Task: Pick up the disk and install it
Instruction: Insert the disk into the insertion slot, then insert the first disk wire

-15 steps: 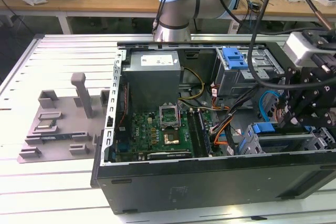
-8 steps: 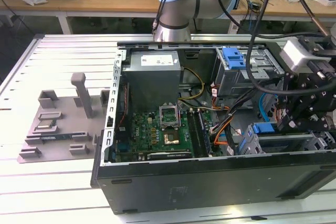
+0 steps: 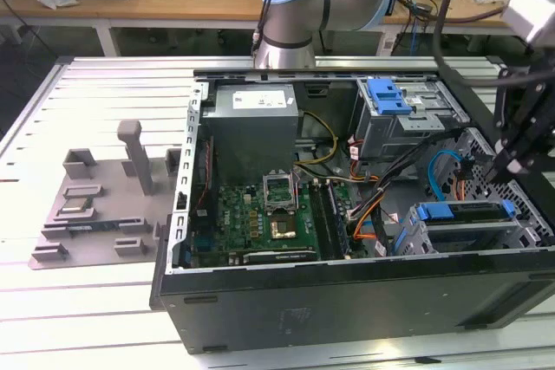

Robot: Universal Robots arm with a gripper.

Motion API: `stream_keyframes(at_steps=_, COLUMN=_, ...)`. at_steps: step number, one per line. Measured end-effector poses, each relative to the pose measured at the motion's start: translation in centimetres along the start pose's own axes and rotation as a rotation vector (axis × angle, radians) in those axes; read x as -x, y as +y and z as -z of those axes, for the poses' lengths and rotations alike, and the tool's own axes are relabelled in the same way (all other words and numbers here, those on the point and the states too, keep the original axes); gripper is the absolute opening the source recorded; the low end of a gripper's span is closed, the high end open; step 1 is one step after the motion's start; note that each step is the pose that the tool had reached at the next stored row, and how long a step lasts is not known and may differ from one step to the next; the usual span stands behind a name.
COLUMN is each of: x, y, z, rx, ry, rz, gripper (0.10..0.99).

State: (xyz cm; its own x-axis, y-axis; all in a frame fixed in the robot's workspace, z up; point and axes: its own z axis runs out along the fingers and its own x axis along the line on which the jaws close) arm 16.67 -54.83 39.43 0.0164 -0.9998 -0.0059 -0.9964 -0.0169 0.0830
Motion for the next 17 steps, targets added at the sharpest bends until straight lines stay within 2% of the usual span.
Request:
stream_keyframes(at_steps=1, x=0.01, y=0.05, z=0.6, rx=0.0, ry=0.0003, rz=0.0, gripper=0.106)
stream_keyframes(at_steps=10, x=0.01, y=0.06, z=0.71, rx=0.0, ry=0.0, rz=0.0, gripper=0.106)
stream_keyframes(at_steps=11, x=0.1, y=-0.19, z=0.73, rx=0.0, ry=0.0001, rz=0.0, gripper=0.106)
stream_keyframes(at_steps=12, x=0.55, y=-0.7, z=0.75, rx=0.0, ry=0.0004, rz=0.0, gripper=0.106)
stream_keyframes(at_steps=17, x=2.44, y=-2.23, z=0.39, rx=0.001, ry=0.0029, rz=0.0, gripper=0.106)
